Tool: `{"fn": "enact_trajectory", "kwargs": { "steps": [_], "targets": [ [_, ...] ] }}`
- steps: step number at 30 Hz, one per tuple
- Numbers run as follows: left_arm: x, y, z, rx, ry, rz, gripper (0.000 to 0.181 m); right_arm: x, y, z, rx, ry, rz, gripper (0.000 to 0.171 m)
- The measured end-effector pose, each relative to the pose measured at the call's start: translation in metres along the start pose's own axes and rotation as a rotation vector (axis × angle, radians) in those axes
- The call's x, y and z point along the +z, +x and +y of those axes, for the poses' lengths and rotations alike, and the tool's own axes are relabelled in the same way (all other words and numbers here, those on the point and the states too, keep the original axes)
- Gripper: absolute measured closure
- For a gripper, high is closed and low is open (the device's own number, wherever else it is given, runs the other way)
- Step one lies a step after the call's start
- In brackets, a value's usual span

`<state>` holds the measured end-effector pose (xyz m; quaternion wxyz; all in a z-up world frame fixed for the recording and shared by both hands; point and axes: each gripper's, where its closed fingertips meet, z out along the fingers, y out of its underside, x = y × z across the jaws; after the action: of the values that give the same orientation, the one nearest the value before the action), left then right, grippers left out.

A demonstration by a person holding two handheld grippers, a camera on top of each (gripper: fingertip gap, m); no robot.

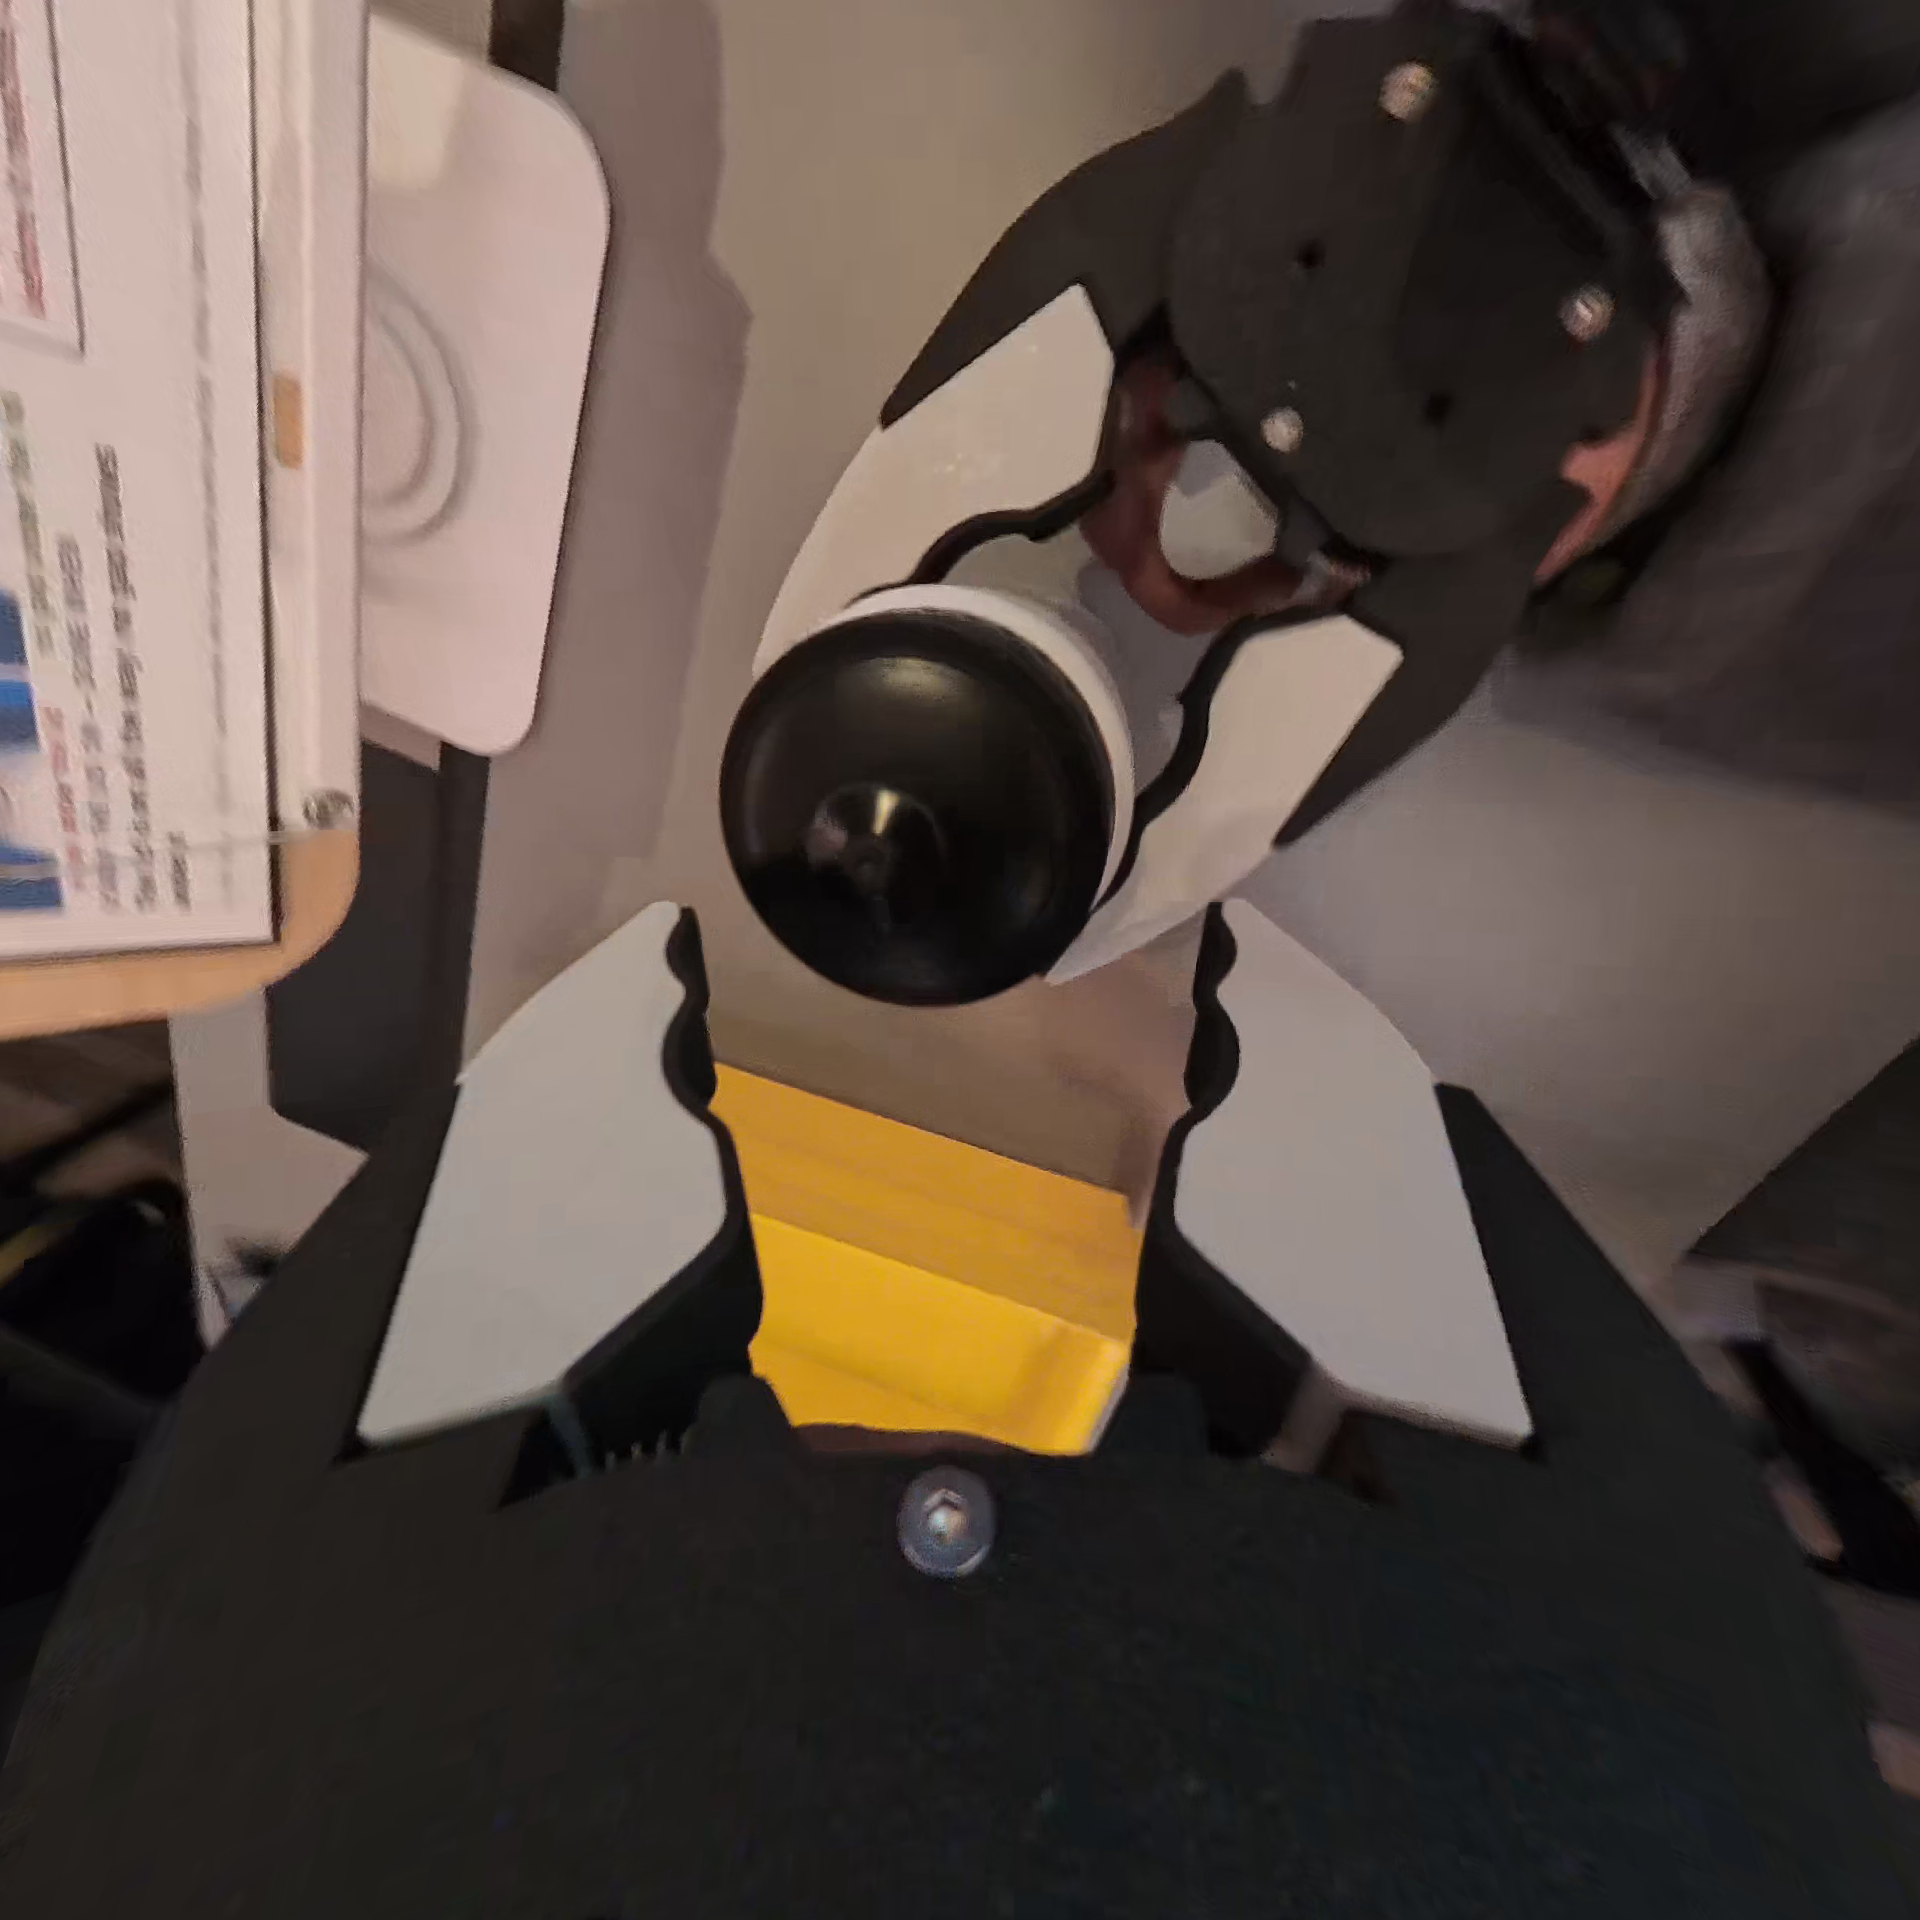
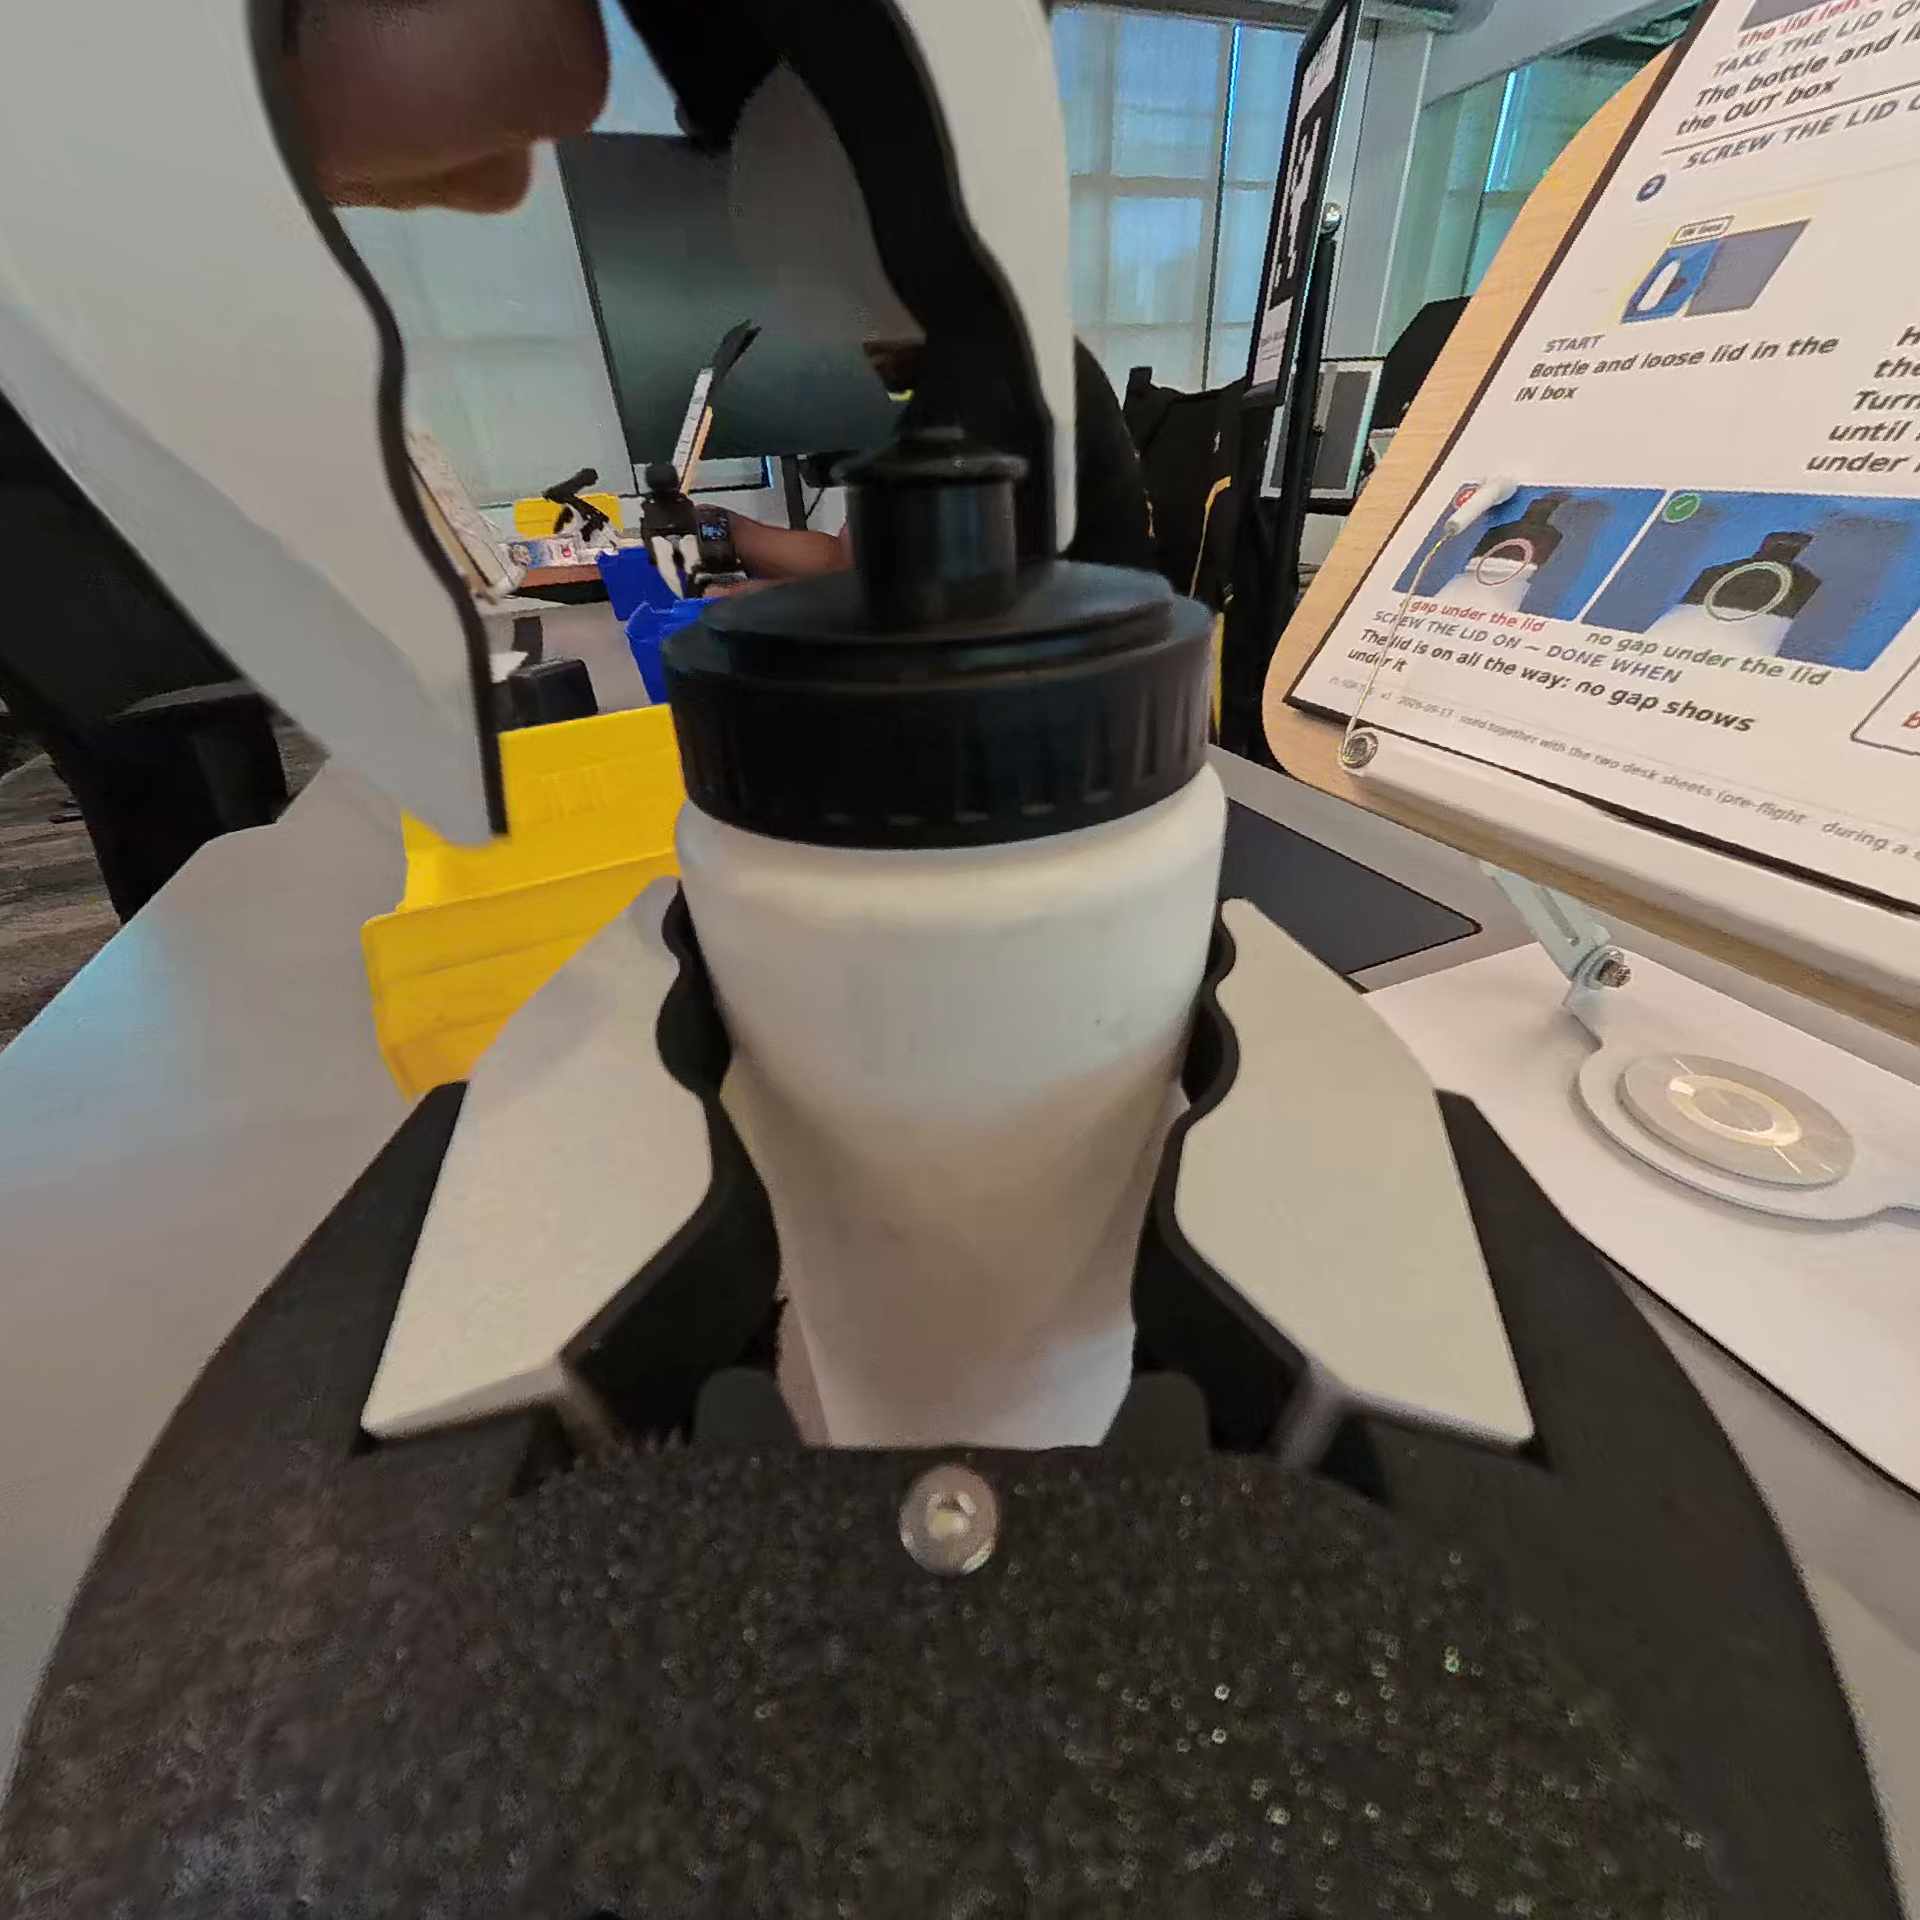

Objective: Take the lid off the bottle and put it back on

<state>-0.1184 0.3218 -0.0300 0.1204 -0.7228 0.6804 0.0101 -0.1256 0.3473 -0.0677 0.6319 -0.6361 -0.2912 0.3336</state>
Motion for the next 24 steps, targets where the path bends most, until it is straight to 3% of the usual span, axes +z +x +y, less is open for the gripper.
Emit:
{"fn": "enact_trajectory", "kwargs": {
  "steps": [5, 9, 11, 14, 16, 19, 24],
  "targets": [
    [-0.003, -0.005, 0.004, 0.213, 0.018, 0.117, 0.095, 0.000, -0.001, 0.000, -0.001, 0.008, -0.022, 0.083],
    [0.008, -0.010, -0.014, 0.303, 0.072, 0.160, 0.104, 0.000, 0.000, 0.000, 0.004, 0.008, -0.025, 0.083],
    [0.013, -0.013, -0.016, 0.383, 0.049, 0.166, 0.093, 0.000, 0.000, 0.000, 0.005, 0.006, -0.026, 0.083],
    [0.017, -0.010, -0.016, 0.444, -0.016, 0.223, 0.092, 0.000, -0.001, 0.000, 0.004, 0.000, -0.026, 0.083],
    [0.016, -0.004, -0.013, 0.480, -0.065, 0.279, 0.104, 0.000, -0.001, 0.000, 0.004, -0.003, -0.026, 0.083],
    [0.016, -0.004, -0.012, 0.473, -0.096, 0.273, 0.106, 0.001, 0.000, 0.000, 0.002, -0.007, -0.023, 0.083],
    [0.016, -0.003, -0.013, 0.304, -0.082, 0.233, 0.106, 0.001, 0.001, 0.001, -0.002, -0.013, 0.013, 0.083]
  ]
}}
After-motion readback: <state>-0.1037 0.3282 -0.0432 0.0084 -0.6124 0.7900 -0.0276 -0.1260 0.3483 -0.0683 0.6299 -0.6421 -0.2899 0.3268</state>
